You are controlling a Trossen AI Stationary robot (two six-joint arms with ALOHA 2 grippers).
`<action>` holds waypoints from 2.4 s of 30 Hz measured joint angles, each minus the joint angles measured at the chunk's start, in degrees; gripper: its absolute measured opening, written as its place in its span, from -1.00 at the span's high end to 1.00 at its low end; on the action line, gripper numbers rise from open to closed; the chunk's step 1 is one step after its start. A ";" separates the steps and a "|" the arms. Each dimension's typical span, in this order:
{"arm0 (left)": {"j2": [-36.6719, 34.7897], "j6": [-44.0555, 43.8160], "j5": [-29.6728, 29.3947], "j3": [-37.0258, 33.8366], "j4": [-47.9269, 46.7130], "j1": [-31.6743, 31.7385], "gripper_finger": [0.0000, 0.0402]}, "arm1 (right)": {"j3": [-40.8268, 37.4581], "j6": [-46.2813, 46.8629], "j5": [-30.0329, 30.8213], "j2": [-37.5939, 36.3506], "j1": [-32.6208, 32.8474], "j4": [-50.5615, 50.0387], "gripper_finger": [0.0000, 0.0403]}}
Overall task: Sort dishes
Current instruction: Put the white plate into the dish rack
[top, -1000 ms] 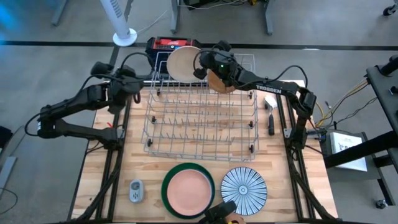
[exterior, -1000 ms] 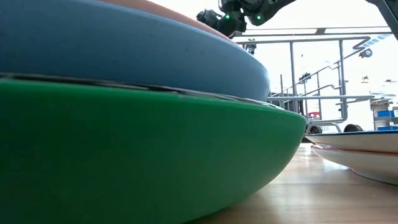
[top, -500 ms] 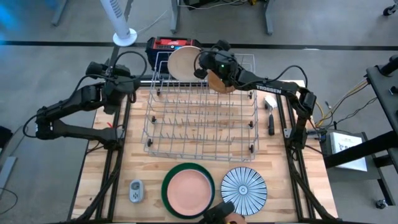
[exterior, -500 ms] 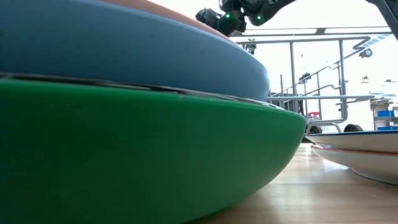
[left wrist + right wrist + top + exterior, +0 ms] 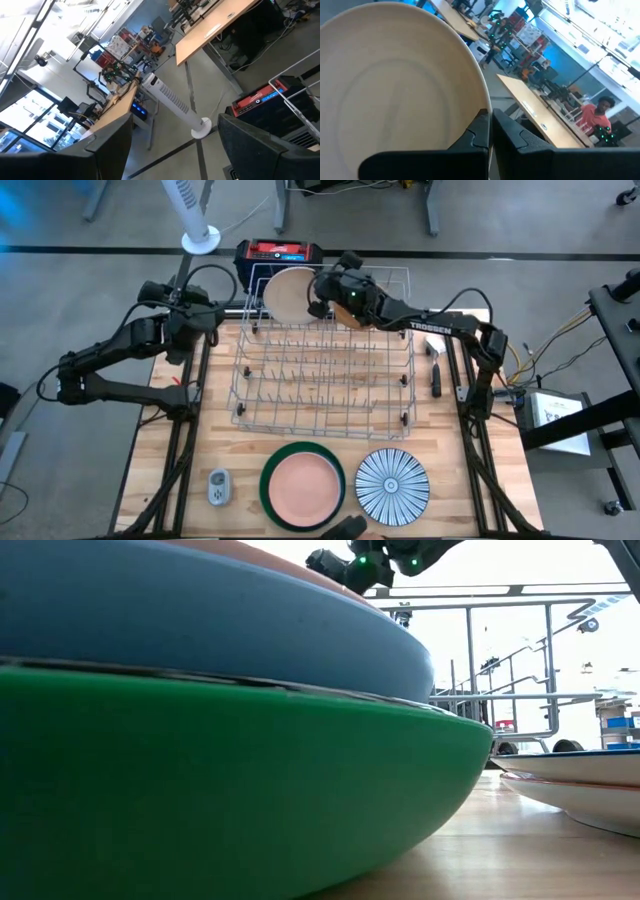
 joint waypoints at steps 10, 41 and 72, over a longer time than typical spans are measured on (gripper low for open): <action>0.07 -0.90 0.00 0.00 -0.29 -0.02 -0.39 | 0.00 -7.84 4.33 0.00 -0.01 4.11 1.00; 0.11 -6.62 0.02 0.00 -3.82 -0.02 -0.39 | -0.26 7.38 4.05 0.00 -3.94 0.96 1.00; 0.11 -7.26 1.14 0.00 -4.01 -0.02 -0.39 | -3.16 18.39 4.50 0.00 -5.72 0.97 1.00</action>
